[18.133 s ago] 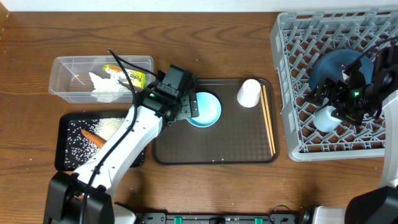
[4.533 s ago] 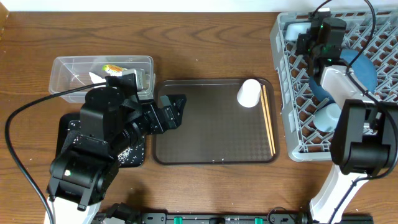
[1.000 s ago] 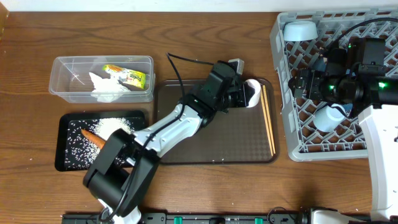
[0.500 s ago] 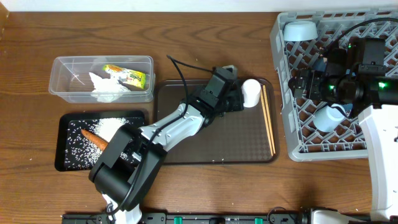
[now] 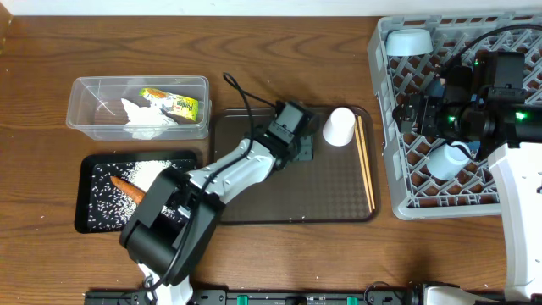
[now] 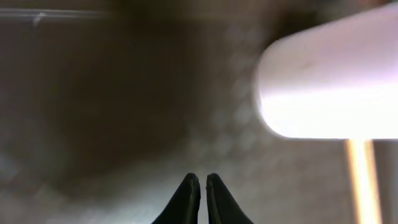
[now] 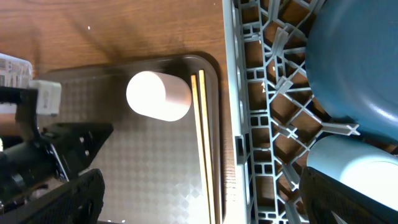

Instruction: Sort waste into correct bins and load items into the dishwasher rack

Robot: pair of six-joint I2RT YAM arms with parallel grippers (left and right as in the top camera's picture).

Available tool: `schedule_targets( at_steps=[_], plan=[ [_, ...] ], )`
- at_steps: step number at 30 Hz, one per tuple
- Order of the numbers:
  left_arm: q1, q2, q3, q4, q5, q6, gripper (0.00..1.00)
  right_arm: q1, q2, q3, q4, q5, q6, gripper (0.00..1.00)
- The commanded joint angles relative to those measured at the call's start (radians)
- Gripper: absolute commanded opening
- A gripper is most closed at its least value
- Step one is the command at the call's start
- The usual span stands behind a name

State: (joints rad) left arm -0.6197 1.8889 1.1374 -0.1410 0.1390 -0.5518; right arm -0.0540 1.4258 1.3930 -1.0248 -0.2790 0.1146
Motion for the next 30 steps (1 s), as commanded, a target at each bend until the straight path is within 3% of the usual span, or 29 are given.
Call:
schedule_targets(
  at_steps=[1, 5, 10, 17, 30],
  plan=[
    [0.033, -0.015, 0.004, 0.092, 0.25, 0.016, 0.1, 0.015, -0.005, 0.001, 0.0, 0.002, 0.004, 0.99],
    [0.048, -0.015, 0.004, 0.302, 0.42, -0.065, 0.1, 0.015, -0.005, 0.001, 0.0, 0.002, 0.004, 0.99],
    [0.016, -0.013, 0.004, 0.47, 0.377, -0.12, 0.1, 0.015, -0.005, 0.001, 0.0, 0.002, 0.004, 0.99],
    [-0.056, 0.018, 0.004, 0.465, 0.187, -0.115, 0.09, 0.016, -0.005, 0.001, 0.0, 0.002, 0.004, 0.99],
    [-0.035, 0.06, 0.004, 0.333, 0.106, -0.084, 0.1, 0.016, -0.005, 0.001, 0.0, 0.002, 0.004, 0.99]
  ],
)
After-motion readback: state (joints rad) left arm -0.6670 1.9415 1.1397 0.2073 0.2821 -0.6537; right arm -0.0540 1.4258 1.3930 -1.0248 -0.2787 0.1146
